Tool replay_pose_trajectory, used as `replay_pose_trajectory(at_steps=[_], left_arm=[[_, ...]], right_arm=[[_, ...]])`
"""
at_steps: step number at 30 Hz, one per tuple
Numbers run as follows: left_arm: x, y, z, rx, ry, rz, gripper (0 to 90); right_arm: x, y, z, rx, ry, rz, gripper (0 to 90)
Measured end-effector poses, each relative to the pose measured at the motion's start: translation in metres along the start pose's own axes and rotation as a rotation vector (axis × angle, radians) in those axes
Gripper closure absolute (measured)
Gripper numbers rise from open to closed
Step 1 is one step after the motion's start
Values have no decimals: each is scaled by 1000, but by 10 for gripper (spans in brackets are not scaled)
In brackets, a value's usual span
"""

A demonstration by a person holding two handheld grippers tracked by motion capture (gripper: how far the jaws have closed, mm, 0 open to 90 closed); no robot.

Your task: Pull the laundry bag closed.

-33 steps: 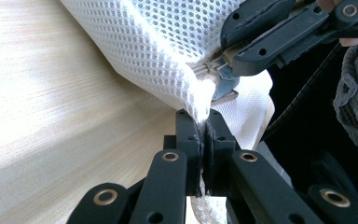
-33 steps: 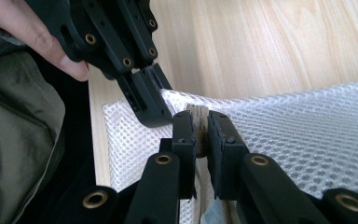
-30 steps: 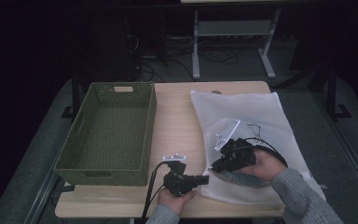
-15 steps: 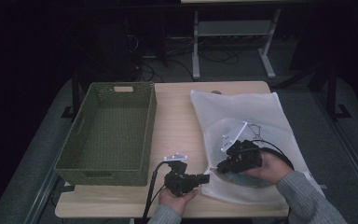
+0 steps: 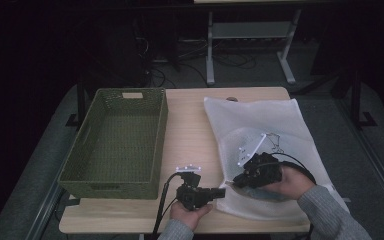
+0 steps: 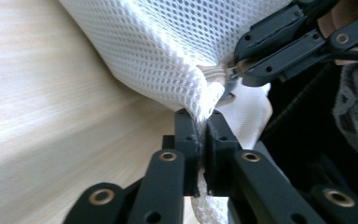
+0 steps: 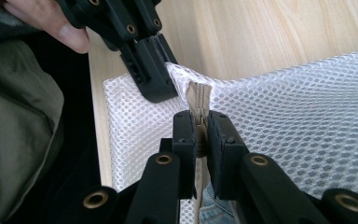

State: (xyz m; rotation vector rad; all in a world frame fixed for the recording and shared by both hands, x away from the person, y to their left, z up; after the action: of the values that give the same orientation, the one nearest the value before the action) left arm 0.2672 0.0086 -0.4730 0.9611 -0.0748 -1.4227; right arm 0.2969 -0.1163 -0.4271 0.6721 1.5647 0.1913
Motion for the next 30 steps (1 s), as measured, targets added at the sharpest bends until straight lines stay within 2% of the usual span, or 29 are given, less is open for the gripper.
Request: replay_pose_trajectory(at_steps=[4, 7, 9, 11, 14, 18, 21, 24, 30], left_arm=[[1, 2, 1, -19, -18, -5, 670], [2, 4, 0, -39, -34, -4, 623], [2, 5, -1, -49, -40, -1, 629], [2, 5, -2, -52, -33, -4, 693], [5, 6, -4, -75, -43, -7, 736], [5, 5, -3, -53, -26, 11, 840], [4, 5, -3, -33, -1, 26, 858], [-2, 8, -6, -34, 33, 57, 864], [-3, 8, -6, -21, 65, 58, 864]], right_arm=[[1, 3, -1, -24, 2, -12, 815], [3, 3, -3, -44, 10, -27, 815], [5, 2, -4, -52, 11, -38, 815], [5, 1, -4, -56, 13, -42, 815], [7, 1, -5, -59, 15, -38, 815], [11, -1, -6, -61, 12, -58, 815], [11, -3, -5, -62, -3, -64, 816], [9, -7, -3, -52, -23, -64, 817], [5, -18, -1, -24, -32, -73, 816]])
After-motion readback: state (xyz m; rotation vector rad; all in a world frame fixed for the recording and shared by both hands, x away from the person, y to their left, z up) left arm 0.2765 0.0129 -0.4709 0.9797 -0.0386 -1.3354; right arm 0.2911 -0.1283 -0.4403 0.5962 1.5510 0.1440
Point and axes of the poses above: each handheld gripper's, and its own axes: x roughly forward along the jaws, y roughly out of its top, z roughly to its right, the point moved 7 cm from there along x, roughly forward along the jaws, and after that the axes turned 3 degrees about x, right-handed, at the moved point
